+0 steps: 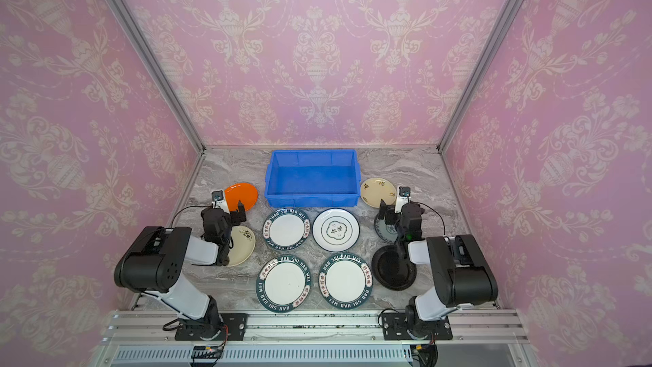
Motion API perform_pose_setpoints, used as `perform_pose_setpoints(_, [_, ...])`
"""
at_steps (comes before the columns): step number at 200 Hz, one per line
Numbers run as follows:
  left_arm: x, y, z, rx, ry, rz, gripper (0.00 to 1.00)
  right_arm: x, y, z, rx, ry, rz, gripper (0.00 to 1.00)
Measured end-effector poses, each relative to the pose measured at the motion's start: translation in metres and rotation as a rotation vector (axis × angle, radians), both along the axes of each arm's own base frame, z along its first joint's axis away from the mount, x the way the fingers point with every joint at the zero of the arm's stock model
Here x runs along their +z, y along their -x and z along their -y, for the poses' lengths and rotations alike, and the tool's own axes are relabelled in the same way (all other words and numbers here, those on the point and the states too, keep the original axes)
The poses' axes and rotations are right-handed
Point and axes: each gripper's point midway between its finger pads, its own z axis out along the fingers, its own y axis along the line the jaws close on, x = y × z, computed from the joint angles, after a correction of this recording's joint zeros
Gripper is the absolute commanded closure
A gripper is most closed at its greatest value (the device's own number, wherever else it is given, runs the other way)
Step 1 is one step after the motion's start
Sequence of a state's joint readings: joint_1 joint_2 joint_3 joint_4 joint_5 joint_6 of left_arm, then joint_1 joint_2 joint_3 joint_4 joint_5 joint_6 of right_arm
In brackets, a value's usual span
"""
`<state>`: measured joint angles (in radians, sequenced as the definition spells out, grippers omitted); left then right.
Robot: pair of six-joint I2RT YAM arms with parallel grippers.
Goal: Place the plates into the plastic bin on the countertop
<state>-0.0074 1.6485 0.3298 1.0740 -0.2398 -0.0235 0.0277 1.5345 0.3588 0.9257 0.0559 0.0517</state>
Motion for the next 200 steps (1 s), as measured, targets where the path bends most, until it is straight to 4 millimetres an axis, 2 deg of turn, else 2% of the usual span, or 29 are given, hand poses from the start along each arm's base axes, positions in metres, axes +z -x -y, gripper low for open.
perform_pose_setpoints(157, [-0.0016, -0.0002, -0.0019, -0.013, 0.011, -0.005, 0.01, 0.0, 0.0, -0.0001, 0.0, 0.0, 0.0, 0.0])
perform_pose_setpoints(200, [-0.0047, -0.0028, 0.0052, -0.066, 0.034, -0.019, 0.01, 0.0, 0.0, -0.0003, 0.002, -0.001, 0.0, 0.0])
